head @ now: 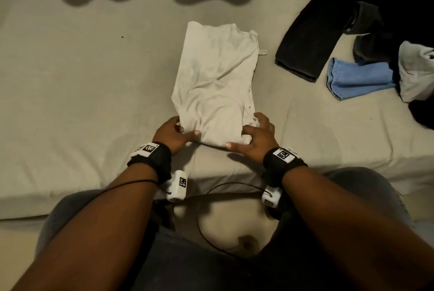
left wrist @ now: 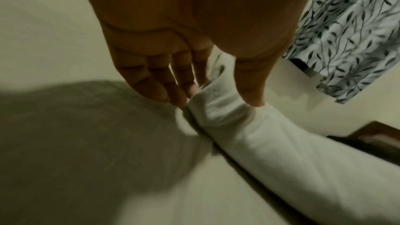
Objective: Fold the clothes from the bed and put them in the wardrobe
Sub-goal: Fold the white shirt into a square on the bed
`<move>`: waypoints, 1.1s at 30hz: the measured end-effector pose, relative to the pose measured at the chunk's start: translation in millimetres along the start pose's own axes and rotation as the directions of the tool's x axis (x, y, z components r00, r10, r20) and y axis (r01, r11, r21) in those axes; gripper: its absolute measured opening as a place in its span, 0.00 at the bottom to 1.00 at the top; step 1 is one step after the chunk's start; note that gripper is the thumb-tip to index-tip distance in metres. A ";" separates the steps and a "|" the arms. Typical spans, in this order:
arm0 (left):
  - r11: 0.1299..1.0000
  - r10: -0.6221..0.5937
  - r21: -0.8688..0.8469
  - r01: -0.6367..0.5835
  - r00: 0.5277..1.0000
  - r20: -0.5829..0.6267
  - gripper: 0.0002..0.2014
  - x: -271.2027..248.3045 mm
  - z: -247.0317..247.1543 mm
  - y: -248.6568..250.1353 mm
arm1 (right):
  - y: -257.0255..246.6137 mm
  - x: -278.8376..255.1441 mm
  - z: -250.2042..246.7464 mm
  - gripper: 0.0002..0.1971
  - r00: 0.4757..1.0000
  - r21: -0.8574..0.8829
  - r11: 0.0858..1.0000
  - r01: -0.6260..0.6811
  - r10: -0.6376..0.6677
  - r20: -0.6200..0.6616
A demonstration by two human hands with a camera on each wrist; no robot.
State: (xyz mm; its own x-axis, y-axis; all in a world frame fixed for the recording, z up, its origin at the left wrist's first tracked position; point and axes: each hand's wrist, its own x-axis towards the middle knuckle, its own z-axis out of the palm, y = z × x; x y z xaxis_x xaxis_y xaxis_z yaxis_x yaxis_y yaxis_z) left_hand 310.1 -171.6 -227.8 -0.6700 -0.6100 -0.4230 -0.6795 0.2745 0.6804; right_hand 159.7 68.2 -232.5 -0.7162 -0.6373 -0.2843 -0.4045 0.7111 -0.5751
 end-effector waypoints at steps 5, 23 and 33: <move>0.949 0.267 0.198 -0.244 0.959 -0.098 0.28 -16.9 -12.5 -8.2 | 4.5 14.1 -27.6 0.36 0.971 -0.317 0.941 0.114 -0.037 0.237; 0.994 0.011 0.108 -0.023 0.994 0.112 0.29 -73.5 23.7 -5.4 | -6.5 -11.2 -50.3 0.24 0.989 -0.396 0.917 -0.051 0.101 0.106; 0.913 0.033 -0.404 -0.052 0.998 -0.053 0.07 -57.8 43.5 8.6 | -23.4 4.4 -58.5 0.19 0.958 0.777 0.569 -0.268 0.071 0.279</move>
State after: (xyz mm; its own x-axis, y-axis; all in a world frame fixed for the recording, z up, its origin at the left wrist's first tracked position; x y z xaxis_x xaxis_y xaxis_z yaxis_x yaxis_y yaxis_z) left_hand 329.9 -101.6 -223.5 -0.6757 -0.6387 -0.3680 -0.4651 -0.0179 0.8851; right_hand 132.8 66.2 -175.3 -0.5562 -0.6428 -0.5267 0.4041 0.3447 -0.8473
